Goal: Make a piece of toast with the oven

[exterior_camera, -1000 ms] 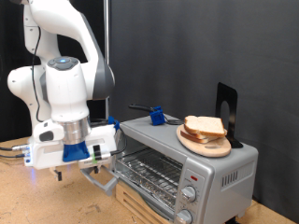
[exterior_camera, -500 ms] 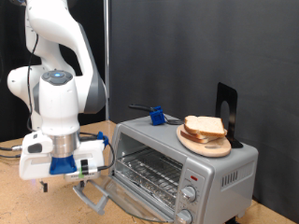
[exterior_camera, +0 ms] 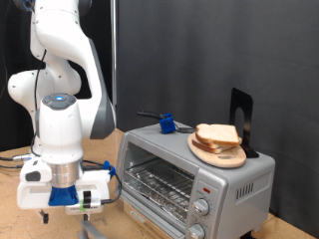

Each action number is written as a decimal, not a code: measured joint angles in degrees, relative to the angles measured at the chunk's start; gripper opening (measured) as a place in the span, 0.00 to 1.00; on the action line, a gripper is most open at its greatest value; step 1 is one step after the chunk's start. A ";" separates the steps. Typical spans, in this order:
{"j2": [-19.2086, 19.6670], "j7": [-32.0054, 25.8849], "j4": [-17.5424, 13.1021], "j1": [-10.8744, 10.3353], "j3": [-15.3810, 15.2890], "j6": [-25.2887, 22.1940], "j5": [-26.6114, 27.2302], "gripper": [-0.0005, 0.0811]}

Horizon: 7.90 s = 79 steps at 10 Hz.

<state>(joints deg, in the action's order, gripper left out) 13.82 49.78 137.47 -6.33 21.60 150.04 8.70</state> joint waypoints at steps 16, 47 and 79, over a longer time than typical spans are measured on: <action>-23.16 -30.27 8.56 1.43 4.33 -8.75 15.35 0.99; -38.37 -54.14 -9.22 -11.28 -15.37 -36.79 -1.58 0.99; -35.72 -46.30 12.84 -13.44 -25.29 -4.86 0.66 0.99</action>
<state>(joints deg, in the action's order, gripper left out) -21.90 3.49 150.31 -19.76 -3.69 145.18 9.36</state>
